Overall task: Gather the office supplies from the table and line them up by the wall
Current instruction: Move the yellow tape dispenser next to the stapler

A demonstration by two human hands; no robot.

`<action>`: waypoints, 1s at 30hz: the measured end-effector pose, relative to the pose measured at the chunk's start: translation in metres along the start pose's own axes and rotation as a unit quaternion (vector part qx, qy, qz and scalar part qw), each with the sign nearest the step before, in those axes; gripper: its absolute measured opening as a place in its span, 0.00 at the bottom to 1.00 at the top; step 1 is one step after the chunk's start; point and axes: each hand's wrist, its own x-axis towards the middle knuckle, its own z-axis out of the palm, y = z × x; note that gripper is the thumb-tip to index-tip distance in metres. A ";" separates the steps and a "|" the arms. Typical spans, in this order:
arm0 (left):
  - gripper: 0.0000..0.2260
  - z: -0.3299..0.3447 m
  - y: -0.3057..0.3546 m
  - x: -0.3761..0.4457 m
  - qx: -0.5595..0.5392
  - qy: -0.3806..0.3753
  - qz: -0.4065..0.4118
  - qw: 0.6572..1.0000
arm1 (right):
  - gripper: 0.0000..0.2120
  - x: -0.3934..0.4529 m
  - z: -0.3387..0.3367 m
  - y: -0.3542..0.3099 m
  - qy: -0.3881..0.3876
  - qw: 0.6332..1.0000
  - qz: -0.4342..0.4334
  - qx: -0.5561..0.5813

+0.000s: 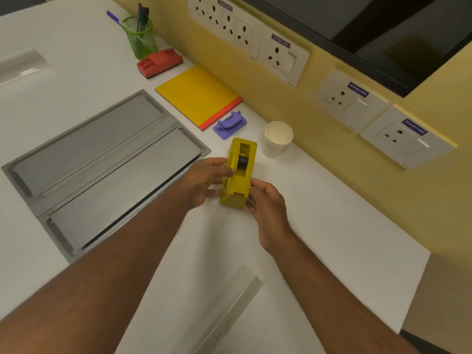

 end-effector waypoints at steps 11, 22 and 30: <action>0.20 0.005 0.019 0.040 0.076 0.012 0.068 0.995 | 0.23 0.044 0.028 -0.011 0.041 0.999 -0.002 0.009; 0.15 0.003 0.031 0.057 0.143 0.075 0.121 0.979 | 0.22 0.066 0.046 -0.015 0.038 0.999 -0.017 -0.027; 0.14 -0.018 -0.005 0.041 0.150 0.083 0.157 0.973 | 0.19 0.076 0.040 -0.016 0.043 0.999 -0.005 0.002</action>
